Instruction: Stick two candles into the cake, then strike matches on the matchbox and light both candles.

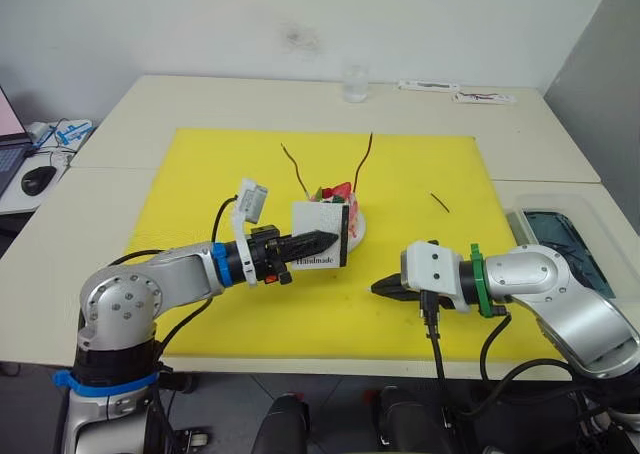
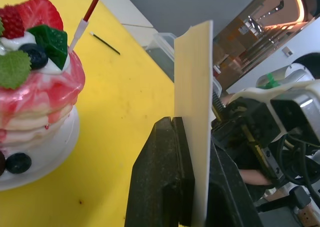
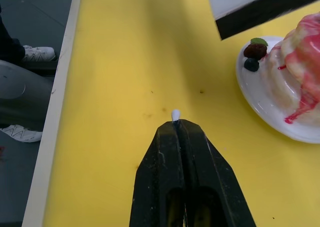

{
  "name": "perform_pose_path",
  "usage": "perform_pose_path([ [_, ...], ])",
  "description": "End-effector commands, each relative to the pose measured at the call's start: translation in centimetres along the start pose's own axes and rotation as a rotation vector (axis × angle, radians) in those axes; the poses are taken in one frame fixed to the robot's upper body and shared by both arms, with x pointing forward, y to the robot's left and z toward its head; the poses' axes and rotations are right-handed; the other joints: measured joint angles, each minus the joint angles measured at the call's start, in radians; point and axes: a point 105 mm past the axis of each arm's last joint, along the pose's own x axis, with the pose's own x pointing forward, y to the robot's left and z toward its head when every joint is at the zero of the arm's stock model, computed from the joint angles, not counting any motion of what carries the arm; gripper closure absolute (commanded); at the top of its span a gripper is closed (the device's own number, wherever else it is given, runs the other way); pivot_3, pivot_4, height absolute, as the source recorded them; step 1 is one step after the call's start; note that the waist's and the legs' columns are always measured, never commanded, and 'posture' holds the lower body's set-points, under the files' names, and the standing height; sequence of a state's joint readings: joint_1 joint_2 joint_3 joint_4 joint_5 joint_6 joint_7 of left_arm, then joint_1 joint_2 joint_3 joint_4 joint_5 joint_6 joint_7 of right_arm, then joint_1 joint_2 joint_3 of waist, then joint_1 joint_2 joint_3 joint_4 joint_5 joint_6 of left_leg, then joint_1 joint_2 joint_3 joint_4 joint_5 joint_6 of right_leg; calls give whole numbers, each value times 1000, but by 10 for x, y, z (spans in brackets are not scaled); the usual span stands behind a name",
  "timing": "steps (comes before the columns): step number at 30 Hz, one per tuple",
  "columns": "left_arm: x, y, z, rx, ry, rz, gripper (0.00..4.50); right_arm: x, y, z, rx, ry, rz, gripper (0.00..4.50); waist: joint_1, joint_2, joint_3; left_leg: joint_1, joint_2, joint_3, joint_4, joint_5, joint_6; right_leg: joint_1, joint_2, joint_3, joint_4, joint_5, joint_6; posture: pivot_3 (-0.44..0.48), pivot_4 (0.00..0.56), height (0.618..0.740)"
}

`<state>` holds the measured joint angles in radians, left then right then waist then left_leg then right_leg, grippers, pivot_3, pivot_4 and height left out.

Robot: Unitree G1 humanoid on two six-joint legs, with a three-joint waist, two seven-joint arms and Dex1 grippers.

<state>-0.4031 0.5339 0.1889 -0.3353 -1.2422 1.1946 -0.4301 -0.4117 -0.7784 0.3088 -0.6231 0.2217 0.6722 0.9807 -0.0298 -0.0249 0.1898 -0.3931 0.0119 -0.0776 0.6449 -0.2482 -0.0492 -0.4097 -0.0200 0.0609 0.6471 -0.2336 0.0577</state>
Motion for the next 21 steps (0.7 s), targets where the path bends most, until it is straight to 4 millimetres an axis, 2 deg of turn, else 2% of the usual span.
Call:
perform_pose_path([
  [1, 1, -5, 2, 53, 0, -11, 4500, -6, -8, 11, -19, -36, -43, 4459, 0, 0, 0, 0, 0, 0, 0, 0, 0, 0, 0, 0, 0, 0, 0, 0, 150, 740],
  [8, 8, 3, -8, 70, 17, 11, 4500, -11, -14, 20, -15, -62, -74, 4459, 0, 0, 0, 0, 0, 0, 0, 0, 0, 0, 0, 0, 0, 0, 0, 0, 150, 740],
  [13, 17, 5, -9, 73, 7, 10, 4500, -11, -21, 27, -24, -80, -113, 4459, 0, 0, 0, 0, 0, 0, 0, 0, 0, 0, 0, 0, 0, 0, 0, 0, 150, 740],
  [21, 21, 3, -10, 60, 10, -15, 4500, -6, -34, 28, -54, -77, -177, 4459, -1, 0, 0, -1, 0, 0, 0, 0, 0, -1, 0, 0, 0, 0, 0, 0, 150, 740],
])
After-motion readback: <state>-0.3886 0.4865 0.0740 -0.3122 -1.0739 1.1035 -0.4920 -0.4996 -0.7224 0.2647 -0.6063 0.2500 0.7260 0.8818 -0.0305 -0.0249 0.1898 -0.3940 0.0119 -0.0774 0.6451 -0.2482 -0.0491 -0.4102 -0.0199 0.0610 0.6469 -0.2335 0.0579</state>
